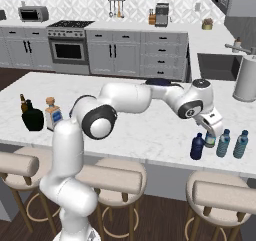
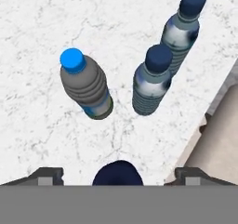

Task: Move the plastic bottles in the middle to the plastics group, and the glass bottles in the middle to the glass group.

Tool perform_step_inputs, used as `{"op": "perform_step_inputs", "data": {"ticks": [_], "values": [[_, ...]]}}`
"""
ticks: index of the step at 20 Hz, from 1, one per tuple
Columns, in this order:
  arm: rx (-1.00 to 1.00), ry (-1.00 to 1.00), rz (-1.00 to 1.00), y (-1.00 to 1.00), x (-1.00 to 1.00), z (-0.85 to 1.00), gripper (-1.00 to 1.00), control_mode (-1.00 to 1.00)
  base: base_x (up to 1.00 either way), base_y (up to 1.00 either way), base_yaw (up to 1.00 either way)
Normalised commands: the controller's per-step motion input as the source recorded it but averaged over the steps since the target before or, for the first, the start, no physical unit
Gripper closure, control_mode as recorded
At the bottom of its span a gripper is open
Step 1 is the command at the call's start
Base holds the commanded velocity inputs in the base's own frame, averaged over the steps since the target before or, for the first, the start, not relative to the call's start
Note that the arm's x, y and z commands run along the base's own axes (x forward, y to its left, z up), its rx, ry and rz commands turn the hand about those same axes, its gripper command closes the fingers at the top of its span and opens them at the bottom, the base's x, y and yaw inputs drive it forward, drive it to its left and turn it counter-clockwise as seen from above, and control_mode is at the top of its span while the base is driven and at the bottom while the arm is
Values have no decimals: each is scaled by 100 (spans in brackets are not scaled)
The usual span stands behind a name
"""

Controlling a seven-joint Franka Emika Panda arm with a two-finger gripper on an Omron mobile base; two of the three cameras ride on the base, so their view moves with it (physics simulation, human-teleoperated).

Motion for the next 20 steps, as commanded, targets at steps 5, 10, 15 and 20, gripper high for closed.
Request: {"op": "perform_step_inputs", "data": {"ticks": [5, 10, 15, 20], "values": [[-2, 0, 0, 58, -60, 37, -100, -100, 0, 0, 0], [-13, 0, 8, 100, -44, 8, -100, -100, 0, 0, 0], [-14, 0, 29, 100, -49, 7, -100, -100, 0, 0, 0], [-6, 0, 34, 100, -45, 20, -100, -100, 0, 0, 0]]}}
